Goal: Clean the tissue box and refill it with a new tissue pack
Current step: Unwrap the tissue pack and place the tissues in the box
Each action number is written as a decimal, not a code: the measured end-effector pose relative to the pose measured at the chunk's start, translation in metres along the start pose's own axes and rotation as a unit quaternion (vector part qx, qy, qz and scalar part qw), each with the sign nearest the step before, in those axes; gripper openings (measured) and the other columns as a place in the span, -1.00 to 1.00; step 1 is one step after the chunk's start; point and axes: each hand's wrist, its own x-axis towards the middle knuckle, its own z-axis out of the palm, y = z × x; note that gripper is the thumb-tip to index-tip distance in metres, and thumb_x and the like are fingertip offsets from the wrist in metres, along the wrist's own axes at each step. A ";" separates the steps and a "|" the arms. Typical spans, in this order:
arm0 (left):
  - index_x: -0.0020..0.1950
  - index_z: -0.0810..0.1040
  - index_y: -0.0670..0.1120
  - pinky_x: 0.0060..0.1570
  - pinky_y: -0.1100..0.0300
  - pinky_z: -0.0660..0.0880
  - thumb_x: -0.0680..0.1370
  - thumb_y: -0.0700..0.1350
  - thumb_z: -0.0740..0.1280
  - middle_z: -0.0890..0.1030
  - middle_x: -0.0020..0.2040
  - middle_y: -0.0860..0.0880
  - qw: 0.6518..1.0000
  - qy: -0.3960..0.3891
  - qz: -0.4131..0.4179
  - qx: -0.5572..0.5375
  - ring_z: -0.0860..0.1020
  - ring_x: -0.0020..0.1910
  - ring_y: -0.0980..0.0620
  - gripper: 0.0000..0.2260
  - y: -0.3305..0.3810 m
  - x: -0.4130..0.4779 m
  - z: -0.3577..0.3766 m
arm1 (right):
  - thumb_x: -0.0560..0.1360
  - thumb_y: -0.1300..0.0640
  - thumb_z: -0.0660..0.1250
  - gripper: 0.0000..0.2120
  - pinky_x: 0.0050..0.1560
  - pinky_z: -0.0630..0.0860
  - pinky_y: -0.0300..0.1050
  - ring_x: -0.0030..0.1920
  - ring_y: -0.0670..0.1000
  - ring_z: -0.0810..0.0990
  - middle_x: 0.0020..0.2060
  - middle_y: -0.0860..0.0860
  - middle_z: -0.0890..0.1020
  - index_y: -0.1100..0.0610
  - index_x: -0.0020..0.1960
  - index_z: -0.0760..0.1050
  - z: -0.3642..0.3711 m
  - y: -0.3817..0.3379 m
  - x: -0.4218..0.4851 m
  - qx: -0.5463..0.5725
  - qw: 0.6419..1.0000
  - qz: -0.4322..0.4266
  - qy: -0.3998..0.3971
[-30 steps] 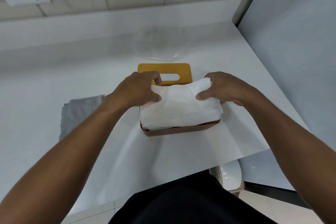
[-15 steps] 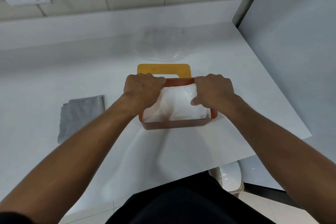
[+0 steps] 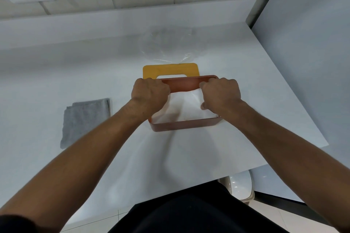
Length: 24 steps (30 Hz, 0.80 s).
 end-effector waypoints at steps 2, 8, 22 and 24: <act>0.30 0.64 0.12 -0.09 0.12 0.38 0.71 -0.09 0.22 0.68 0.11 0.05 1.000 -0.003 0.002 0.001 0.66 0.09 -0.03 -0.73 -0.001 0.002 0.000 | 0.42 -0.16 0.47 -0.57 -0.20 0.34 -0.09 -0.15 0.06 0.55 0.02 0.02 0.58 0.02 0.17 0.52 0.002 -0.001 0.000 -0.006 1.000 -0.009 0.008; 0.09 0.67 0.05 -0.11 0.10 0.31 0.69 -0.15 0.21 0.47 -0.28 0.07 0.999 0.010 -0.005 0.048 0.49 -0.22 0.01 -0.76 0.004 -0.006 -0.010 | 0.31 -0.18 0.55 -0.46 -0.34 0.27 -0.09 -0.34 0.05 0.37 0.10 0.07 0.43 0.10 0.13 0.48 0.003 -0.003 -0.002 0.014 0.998 0.002 0.065; 0.38 0.47 0.07 -0.28 0.11 0.39 0.50 0.10 0.48 0.66 0.01 -0.02 0.994 -0.015 0.111 -0.009 0.62 -0.14 -0.07 -0.51 0.007 -0.004 -0.002 | 0.29 0.06 0.60 -0.49 -0.27 0.37 -0.10 -0.06 0.12 0.60 -0.04 0.02 0.61 0.07 0.18 0.49 0.012 -0.008 0.012 0.084 0.988 -0.124 -0.040; 0.37 0.49 0.08 -0.26 0.11 0.42 0.48 0.16 0.49 0.67 0.00 -0.01 0.993 -0.012 0.119 -0.015 0.63 -0.14 -0.07 -0.50 0.004 -0.003 -0.001 | 0.28 -0.01 0.60 -0.46 -0.26 0.39 -0.10 -0.05 0.12 0.60 -0.03 0.02 0.61 0.05 0.18 0.49 0.012 -0.006 0.014 0.082 0.988 -0.126 -0.043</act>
